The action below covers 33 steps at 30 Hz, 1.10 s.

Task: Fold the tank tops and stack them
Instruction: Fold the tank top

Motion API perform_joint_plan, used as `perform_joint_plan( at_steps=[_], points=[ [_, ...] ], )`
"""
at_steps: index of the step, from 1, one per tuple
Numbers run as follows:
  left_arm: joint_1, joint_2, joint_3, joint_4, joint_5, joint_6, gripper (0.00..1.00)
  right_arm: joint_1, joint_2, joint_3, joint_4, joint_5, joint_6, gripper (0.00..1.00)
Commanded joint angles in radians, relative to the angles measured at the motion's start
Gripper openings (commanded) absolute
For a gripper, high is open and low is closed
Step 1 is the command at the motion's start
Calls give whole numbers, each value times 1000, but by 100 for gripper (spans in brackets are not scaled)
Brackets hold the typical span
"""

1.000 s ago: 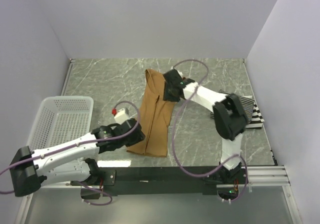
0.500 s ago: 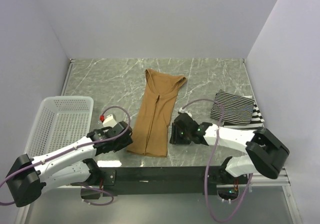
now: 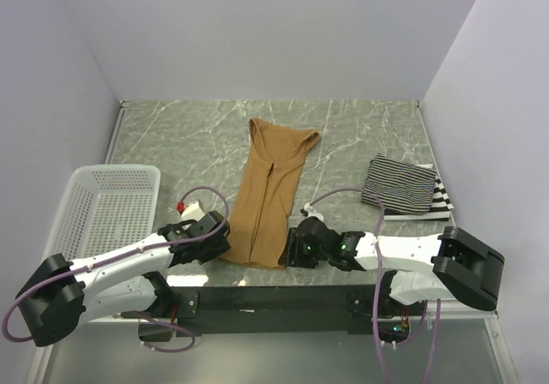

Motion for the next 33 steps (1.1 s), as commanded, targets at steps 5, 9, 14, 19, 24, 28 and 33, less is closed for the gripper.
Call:
perform_joint_plan(
  at_steps=[5,9,14,19,24,28,33],
  points=[
    [3,22,-37,62,66,-4,50,72,32,-63,-9,14,108,49],
    [3,22,-38,51,78,4,45,83,38,-72,-39,14,124,47],
    [3,28,-46,69,101,35,36,81,16,-64,-87,78,121,40],
    [1,51,-60,109,144,55,27,80,24,-15,-164,128,82,37],
    [-1,34,-58,103,153,67,19,78,21,-1,-208,148,52,31],
    [-8,19,-60,108,178,68,11,71,-3,11,-274,175,24,21],
    [-82,16,-51,100,173,21,7,63,-62,25,-377,210,-14,12]
  ],
)
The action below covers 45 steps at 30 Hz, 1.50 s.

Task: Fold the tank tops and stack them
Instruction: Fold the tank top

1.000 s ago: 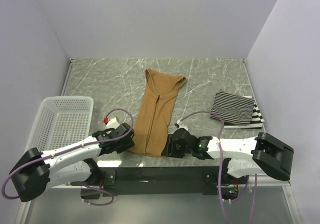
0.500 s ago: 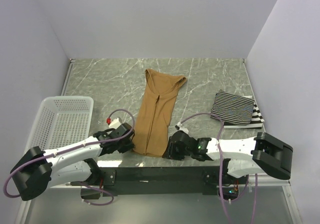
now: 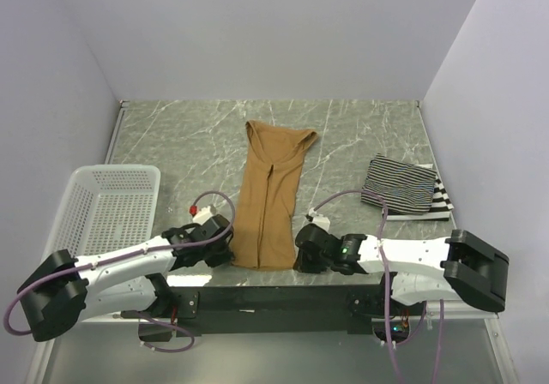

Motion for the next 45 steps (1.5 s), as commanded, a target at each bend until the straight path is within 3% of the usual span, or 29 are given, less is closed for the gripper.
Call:
perform_joint_plan(
  at_steps=[1,7,11,16,18,20,21,23,26,27,31,33,45],
  points=[
    [-60,-1,-11,-32,22,-29,6,-8,-35,11,-205,84,-62,11],
    [-250,52,34,-62,-22,-159,4,6,-117,20,-311,77,-77,3],
    [-383,68,60,-104,-38,-260,1,129,-163,52,-404,100,2,3],
    [-459,39,103,-196,-56,-311,1,259,-195,127,-501,146,91,2],
    [-473,28,115,-208,-59,-307,16,274,-189,139,-528,169,102,2],
    [-473,19,117,-223,-62,-303,22,274,-183,143,-528,173,101,2],
    [-473,14,117,-230,-62,-303,32,274,-178,143,-523,175,101,2],
    [-473,2,118,-252,-59,-314,41,274,-175,143,-515,175,99,2],
    [-474,-46,100,-277,-47,-365,71,274,-171,136,-506,172,102,2],
    [-474,-67,88,-274,-39,-377,73,274,-171,133,-505,170,102,2],
    [-474,-157,11,-210,-12,-458,67,274,-164,121,-495,169,105,2],
    [-474,-164,-23,-190,-4,-494,59,274,-167,118,-495,169,110,2],
    [-487,-63,-55,-119,12,-524,36,273,-181,81,-475,164,125,2]
  ],
)
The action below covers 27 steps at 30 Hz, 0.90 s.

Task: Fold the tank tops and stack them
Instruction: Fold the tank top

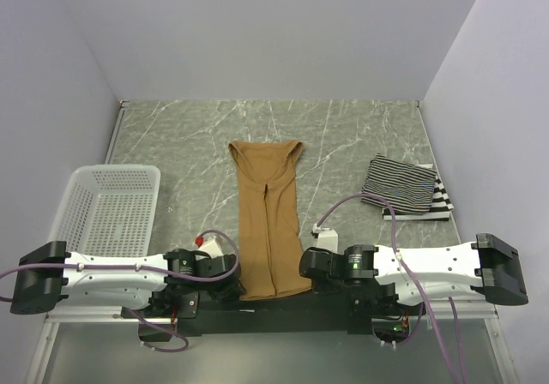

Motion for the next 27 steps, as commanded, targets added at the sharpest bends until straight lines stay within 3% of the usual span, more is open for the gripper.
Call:
perform_joint_plan(
  at_steps=[1,3,8,20,24,27],
  points=[
    [-12,33,-24,0,3,-38,33,6,-17,-18,5,37,26,2],
    [-16,39,-23,0,0,-32,30,6,-19,-13,-1,44,25,2],
    [-23,73,39,-32,-37,17,1,5,-3,12,-4,50,5,2],
    [-126,82,255,-245,-146,17,1,100,33,177,-111,116,4,0],
    [-88,27,255,-234,-198,35,0,51,52,235,-114,145,-55,0],
    [3,3,275,-205,-215,129,0,3,69,260,-79,148,-121,0]
  ],
)
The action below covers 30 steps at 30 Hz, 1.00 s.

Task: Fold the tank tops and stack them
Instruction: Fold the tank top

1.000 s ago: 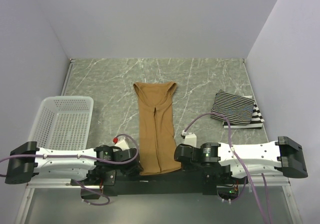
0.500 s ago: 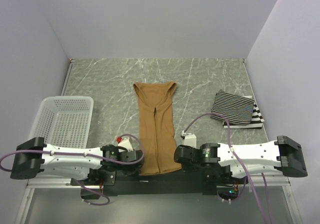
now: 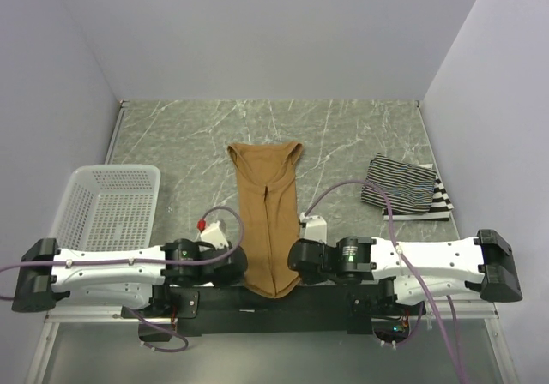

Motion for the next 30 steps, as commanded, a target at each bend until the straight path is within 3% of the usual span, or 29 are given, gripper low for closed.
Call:
perform_joint_plan(
  at_steps=[1,7,12,16,21,23,24,25,27,28,29,30],
  points=[
    [117,-31,64,2,-66,130,0,-72,20,61,13,65,-94,0],
    [335,-11,130,88,-58,352,0,-200,57,110,91,65,-217,0],
    [448,49,203,155,-78,469,0,-346,108,169,165,59,-318,0],
    [606,142,268,244,-46,586,0,-493,166,235,234,16,-445,0],
    [816,319,328,433,72,693,0,-686,356,373,335,-123,-565,0],
    [896,437,357,534,120,738,2,-758,463,418,397,-158,-610,7],
    [919,512,380,572,143,759,1,-778,502,468,410,-199,-622,22],
    [951,543,394,588,137,771,1,-807,567,494,435,-208,-658,29],
    [984,609,409,667,172,796,35,-829,614,545,467,-217,-688,50],
    [1010,624,420,668,180,808,50,-841,647,562,461,-240,-702,51],
    [1019,633,431,668,191,817,62,-856,657,576,451,-245,-703,52],
    [1024,624,432,673,195,827,63,-858,654,574,444,-241,-702,54]
  ],
)
